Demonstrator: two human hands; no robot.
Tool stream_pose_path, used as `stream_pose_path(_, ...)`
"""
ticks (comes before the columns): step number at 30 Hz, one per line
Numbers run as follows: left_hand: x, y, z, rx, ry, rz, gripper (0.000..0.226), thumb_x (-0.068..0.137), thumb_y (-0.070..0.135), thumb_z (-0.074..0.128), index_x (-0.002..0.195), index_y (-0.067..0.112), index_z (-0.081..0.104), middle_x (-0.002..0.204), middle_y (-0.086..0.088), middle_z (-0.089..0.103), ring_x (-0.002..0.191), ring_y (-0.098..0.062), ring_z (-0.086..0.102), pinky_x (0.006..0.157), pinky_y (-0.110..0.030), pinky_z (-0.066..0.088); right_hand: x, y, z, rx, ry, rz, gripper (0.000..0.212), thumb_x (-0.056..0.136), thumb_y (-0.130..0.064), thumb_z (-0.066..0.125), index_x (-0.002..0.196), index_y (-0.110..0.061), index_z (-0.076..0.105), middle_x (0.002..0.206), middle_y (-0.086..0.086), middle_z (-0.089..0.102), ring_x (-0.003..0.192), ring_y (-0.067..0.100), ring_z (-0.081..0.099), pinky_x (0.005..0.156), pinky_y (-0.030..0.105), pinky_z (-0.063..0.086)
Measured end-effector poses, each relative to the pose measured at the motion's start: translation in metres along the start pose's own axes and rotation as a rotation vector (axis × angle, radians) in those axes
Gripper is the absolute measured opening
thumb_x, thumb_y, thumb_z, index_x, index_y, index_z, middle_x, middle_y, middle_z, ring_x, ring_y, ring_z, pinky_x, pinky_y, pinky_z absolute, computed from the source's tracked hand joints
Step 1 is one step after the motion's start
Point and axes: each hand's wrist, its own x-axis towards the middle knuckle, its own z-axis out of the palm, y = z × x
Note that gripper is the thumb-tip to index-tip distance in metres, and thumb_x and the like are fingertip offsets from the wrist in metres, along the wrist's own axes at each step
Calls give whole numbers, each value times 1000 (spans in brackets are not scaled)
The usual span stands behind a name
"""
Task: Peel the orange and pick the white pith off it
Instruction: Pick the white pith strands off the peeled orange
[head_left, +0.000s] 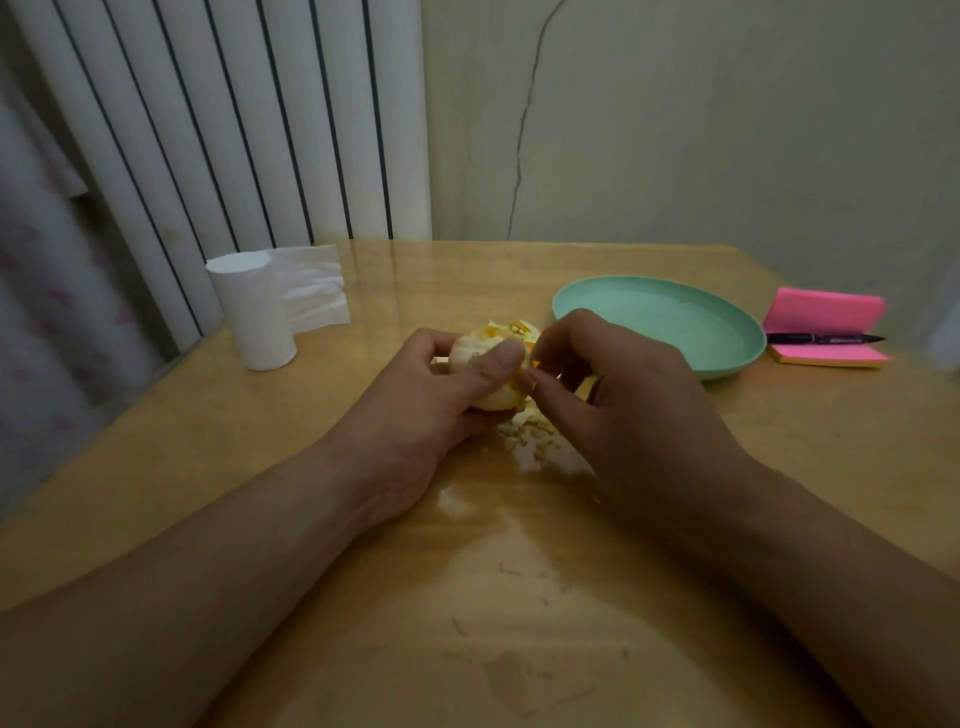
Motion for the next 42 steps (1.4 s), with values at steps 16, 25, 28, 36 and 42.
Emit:
stream_pose_path(16,-14,3,9,353,106,163,60,79,50,82,121,17,54,112,-3,75,93,-11,79,80,-30,66,7,-13,3,-359,93,-149,15,96,-32,63,91,-19,58,75,-5,61,59,21,53,51,35,41)
stream_pose_path(25,-15,1,9,363,85,191,50,89,43,80,121,13,57,111,-4,76,97,-14,79,84,-33,66,5,-12,2,-164,169,-78,19,93,-31,69,83,-18,59,65,-8,55,56,17,51,52,43,47)
stream_pose_path(28,-14,2,7,398,80,207,47,89,43,79,120,16,58,113,-4,75,98,-14,78,83,-33,66,4,-13,2,-38,130,1,18,93,-37,69,87,-21,64,68,-10,61,61,12,58,57,42,53)
stream_pose_path(36,-7,3,-3,400,2,223,42,89,37,80,118,14,61,106,-4,76,97,-19,78,80,-33,66,4,-14,-7,313,2,214,12,87,-28,77,80,-24,68,66,-5,67,57,6,58,50,20,45)
stream_pose_path(42,4,3,-19,306,-130,157,57,85,42,86,123,7,61,112,-10,77,105,-29,76,84,-40,63,7,-6,-14,667,-178,350,9,96,-7,67,88,-9,70,72,5,72,59,13,59,55,27,47)
